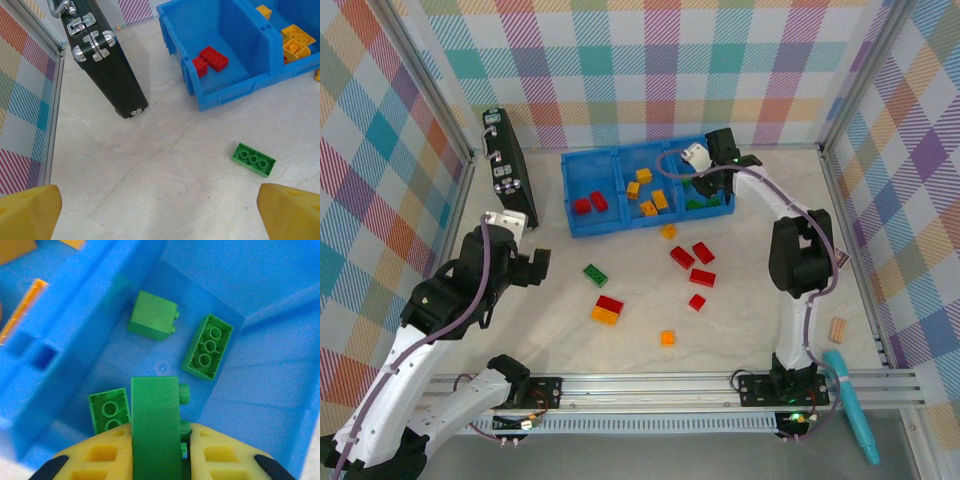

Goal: Sort the legos into containers by color
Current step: Place the lego in the container.

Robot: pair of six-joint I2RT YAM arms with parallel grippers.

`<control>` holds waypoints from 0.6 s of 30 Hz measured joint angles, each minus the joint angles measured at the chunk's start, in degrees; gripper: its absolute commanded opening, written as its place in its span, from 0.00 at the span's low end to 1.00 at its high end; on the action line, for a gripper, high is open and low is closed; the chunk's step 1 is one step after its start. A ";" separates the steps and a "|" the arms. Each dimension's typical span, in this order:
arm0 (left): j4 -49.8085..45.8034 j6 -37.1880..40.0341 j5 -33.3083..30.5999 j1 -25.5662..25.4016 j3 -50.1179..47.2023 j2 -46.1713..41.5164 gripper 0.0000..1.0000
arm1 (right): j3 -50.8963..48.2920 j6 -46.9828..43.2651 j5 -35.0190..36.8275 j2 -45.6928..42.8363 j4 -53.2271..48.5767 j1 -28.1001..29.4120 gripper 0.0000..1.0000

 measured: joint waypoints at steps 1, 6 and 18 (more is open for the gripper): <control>-0.07 0.02 -0.02 0.00 0.22 0.13 1.00 | 0.96 0.42 0.35 1.25 -0.02 -0.26 0.18; -0.11 0.02 -0.17 0.00 0.44 0.55 1.00 | 4.15 1.86 0.94 4.50 -0.07 -0.96 0.30; 0.02 0.04 0.07 0.00 0.44 0.96 1.00 | 2.95 2.56 -0.37 1.73 -0.57 -1.20 0.49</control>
